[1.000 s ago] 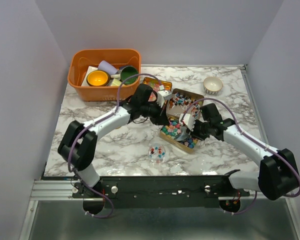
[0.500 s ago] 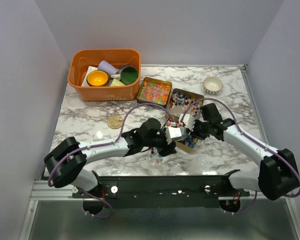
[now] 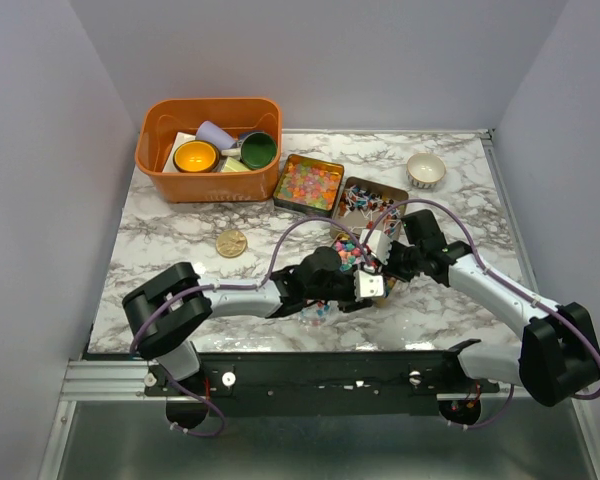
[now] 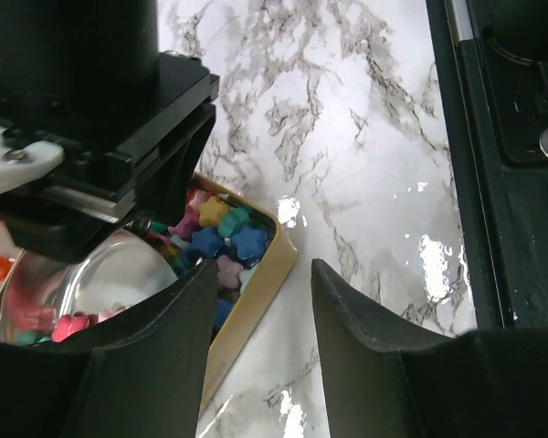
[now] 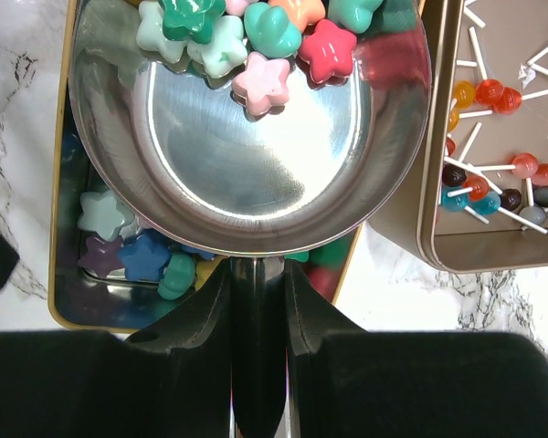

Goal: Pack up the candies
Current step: Adjust the storage box at the center of the board.

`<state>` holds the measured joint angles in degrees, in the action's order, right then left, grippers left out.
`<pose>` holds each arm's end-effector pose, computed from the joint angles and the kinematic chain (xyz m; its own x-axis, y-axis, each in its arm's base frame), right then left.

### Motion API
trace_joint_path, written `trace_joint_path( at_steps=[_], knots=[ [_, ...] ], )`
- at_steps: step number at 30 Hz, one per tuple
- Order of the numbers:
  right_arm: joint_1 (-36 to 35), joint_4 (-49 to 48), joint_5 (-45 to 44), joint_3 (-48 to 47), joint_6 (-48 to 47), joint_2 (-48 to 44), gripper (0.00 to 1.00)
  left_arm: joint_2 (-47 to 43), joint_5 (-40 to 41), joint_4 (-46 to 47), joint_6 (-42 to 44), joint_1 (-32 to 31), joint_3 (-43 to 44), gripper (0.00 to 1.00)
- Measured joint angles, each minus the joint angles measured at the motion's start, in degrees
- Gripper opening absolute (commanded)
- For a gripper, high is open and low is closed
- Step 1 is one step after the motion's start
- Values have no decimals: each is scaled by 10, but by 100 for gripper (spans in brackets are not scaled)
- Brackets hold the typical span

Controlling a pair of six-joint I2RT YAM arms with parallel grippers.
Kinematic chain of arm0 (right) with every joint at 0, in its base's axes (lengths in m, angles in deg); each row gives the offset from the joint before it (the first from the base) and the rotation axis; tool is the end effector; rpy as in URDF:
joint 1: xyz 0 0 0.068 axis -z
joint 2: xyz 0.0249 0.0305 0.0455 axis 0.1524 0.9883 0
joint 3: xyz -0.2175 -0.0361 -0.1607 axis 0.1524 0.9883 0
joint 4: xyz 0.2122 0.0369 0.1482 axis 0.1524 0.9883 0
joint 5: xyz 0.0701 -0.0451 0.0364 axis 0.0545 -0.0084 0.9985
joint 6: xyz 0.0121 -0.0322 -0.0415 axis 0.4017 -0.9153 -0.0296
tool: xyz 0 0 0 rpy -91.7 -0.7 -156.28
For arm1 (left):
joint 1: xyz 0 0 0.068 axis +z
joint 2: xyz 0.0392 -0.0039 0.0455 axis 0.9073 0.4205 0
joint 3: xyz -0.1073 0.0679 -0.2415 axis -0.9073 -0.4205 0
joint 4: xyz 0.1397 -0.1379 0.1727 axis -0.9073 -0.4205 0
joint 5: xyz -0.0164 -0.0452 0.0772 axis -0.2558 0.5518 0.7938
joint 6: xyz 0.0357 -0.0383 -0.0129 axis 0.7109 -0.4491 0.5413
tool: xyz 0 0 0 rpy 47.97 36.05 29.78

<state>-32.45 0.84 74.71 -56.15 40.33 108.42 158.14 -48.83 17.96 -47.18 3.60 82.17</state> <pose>0.2117 0.1044 0.2025 -0.1174 -0.8230 -0.5558 -0.9228 0.2971 -0.2451 0.1513 -0.3065 0.2033 0.1386 0.3361 -0.9316 0.9863 0.0385 0.1606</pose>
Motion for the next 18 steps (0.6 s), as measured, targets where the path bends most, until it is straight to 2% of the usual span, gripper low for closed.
trace_joint_path(
  at_steps=[10,18],
  knots=[
    [0,-7,0,0,10,7,1,53,-1,33,2,-19,18,53],
    [0,-12,1,-1,14,19,1,97,3,37,2,-21,29,36]
  ],
)
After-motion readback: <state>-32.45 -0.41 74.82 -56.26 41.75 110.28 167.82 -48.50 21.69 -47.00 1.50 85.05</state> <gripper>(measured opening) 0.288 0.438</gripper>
